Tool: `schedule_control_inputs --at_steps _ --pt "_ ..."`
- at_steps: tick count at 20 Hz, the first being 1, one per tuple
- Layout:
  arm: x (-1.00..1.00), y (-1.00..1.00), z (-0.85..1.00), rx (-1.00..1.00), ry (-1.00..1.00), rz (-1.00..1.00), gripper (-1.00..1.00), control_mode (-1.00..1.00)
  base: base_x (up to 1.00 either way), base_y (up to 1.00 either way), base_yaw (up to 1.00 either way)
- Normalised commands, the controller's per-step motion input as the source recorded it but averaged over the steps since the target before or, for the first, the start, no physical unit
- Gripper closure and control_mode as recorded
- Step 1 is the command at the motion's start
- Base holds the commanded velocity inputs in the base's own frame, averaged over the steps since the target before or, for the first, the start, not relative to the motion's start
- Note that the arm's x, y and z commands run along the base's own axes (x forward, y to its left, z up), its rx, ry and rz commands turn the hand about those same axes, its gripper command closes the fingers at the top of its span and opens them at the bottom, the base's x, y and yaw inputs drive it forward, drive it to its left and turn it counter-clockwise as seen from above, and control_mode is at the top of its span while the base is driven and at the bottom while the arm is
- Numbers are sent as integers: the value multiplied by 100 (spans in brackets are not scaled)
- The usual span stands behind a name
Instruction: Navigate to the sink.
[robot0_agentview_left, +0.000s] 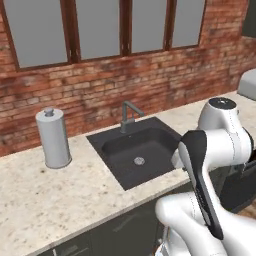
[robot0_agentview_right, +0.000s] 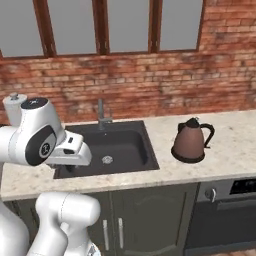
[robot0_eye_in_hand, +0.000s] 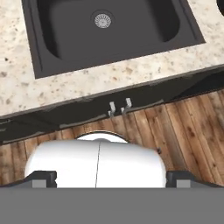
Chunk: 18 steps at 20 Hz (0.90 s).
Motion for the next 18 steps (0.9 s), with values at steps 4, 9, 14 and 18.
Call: schedule_control_inputs --at_steps 4,9,14,18 --pt "0 0 0 0 0 0 -100 100 36 -42 35" --pt "0 0 0 0 0 0 -100 100 28 -18 29" --pt "0 0 0 0 0 0 -100 100 27 -30 29" --pt "0 0 0 0 0 0 -100 100 23 -55 28"
